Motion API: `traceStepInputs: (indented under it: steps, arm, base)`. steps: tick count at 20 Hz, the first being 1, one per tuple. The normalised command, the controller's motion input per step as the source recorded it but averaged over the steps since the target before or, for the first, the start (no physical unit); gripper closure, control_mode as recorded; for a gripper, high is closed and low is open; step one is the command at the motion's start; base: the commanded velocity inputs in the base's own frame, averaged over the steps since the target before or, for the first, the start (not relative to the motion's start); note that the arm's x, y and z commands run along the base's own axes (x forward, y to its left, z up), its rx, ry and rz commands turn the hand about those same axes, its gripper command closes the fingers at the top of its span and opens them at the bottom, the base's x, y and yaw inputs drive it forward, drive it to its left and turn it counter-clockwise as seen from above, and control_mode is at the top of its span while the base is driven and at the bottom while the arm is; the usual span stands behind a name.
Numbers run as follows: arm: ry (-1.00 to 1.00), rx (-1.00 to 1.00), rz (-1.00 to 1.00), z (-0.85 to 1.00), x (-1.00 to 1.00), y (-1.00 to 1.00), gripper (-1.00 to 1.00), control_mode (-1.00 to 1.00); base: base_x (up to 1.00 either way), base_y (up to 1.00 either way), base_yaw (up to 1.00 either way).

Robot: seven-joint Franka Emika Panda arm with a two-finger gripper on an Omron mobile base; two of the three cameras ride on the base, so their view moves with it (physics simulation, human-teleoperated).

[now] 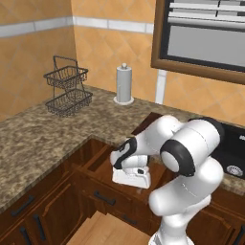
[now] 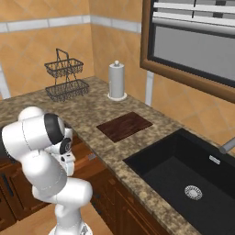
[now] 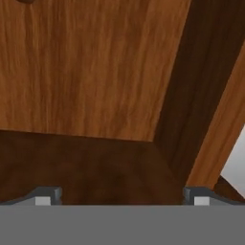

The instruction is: Pick up the knife from the drawer and place it on the cutting board. Then place the meat from the plate to the cutting board.

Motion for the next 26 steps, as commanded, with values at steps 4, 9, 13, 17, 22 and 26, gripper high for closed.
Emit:
traceStepInputs:
  steps: [4,9,13,17,22,26]
  arm:
    - [0.01,0.12,-0.01,-0.29,-1.0,0.45,-1.0,-1.0]
    - [0.0,0.03,0.0,0.44,-0.97,0.86,-1.0,-1.0]
    - [0.0,0.0,0.0,0.45,-0.67,1.0,-1.0,-1.0]
    - [-0.01,0.0,0.0,0.49,-0.49,0.95,-1.0,-1.0]
    - [-0.18,-0.02,0.03,0.58,0.73,-0.13,-1.0,-1.0]
    - [-0.21,-0.01,0.05,0.04,0.79,-0.41,-1.0,-1.0]
  base:
    - [0.0,0.0,0.0]
    - [0.0,0.0,0.0]
    - [0.0,0.0,0.0]
    - [0.0,0.0,0.0]
    - [0.0,0.0,0.0]
    - [0.0,0.0,0.0]
